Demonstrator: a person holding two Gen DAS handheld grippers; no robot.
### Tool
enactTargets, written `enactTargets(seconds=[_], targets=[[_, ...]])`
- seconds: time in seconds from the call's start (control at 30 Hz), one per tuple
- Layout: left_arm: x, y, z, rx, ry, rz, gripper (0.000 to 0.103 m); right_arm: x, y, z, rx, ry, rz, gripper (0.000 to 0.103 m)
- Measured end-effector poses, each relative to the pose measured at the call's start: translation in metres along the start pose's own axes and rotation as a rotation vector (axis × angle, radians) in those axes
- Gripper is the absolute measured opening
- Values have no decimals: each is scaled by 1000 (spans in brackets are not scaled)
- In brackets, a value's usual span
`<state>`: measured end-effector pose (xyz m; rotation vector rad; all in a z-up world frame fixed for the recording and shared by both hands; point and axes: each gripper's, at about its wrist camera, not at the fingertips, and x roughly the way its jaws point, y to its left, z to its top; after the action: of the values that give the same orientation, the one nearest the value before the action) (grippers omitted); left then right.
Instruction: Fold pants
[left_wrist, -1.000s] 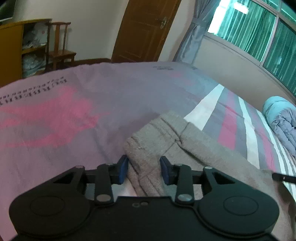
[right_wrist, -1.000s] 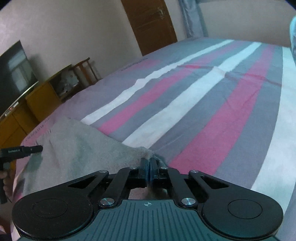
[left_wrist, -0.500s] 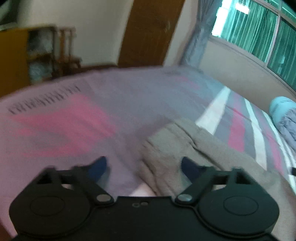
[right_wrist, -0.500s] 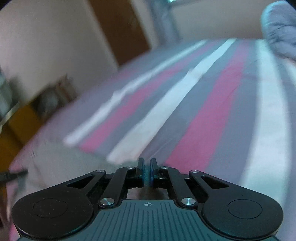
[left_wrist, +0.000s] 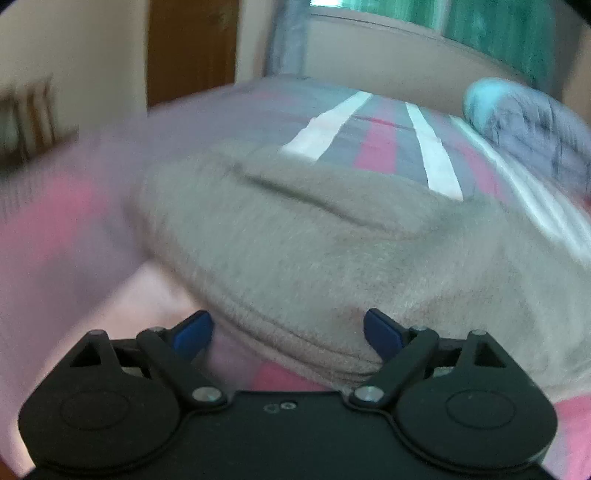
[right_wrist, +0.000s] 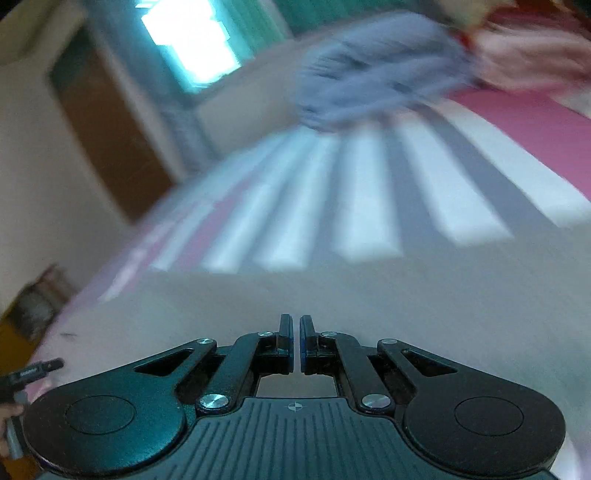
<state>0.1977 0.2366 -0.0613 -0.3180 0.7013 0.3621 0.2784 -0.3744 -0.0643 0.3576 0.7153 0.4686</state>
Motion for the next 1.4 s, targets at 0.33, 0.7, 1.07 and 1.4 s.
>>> enactTargets(seconds=[0.33,0.7,1.07,1.4], targets=[[-13,27,5,-154,-27,-22,71,-108,-90,-28,466,-272,-121,1],[-7,22,-2,-125,-24,-22,81,-134,-128,-47,693,-343,-163,2],[-7,22,-5,-113,-34,-29,83,-137,-149,-54,801,-377,-179,27],[-6,23,-5,-105,-32,-34,83,-144,-144,-48,781,-461,-123,54]])
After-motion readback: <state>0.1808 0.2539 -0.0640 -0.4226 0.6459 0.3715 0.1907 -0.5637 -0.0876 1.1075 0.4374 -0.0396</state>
